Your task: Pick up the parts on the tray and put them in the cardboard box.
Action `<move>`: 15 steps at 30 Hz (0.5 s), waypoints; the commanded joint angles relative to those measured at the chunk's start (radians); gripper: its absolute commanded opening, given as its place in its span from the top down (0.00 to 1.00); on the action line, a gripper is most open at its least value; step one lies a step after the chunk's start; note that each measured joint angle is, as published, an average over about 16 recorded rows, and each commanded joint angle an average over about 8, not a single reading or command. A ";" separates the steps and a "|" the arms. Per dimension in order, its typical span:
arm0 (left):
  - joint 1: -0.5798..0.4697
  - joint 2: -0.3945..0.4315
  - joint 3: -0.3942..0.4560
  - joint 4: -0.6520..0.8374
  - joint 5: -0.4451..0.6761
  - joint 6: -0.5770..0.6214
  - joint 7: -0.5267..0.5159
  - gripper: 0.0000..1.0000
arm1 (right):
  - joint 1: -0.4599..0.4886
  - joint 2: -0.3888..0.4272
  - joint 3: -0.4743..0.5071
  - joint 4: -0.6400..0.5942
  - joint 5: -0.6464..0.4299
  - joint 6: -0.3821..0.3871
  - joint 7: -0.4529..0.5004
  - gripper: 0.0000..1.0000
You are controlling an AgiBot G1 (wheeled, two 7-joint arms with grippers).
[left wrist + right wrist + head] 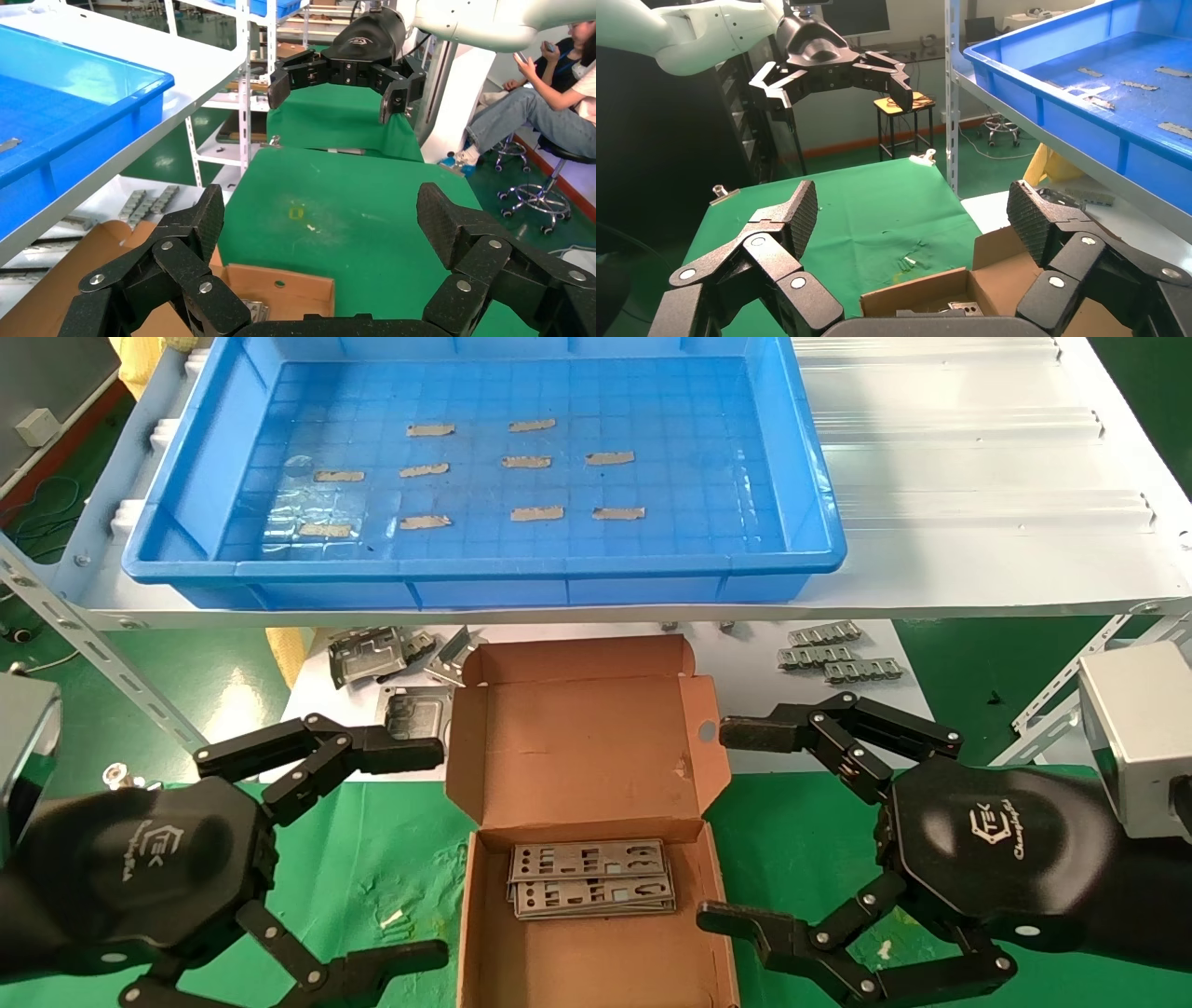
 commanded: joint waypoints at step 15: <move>0.000 0.000 0.000 0.000 0.000 0.000 0.000 0.00 | 0.000 0.000 0.000 0.000 0.000 0.000 0.000 0.00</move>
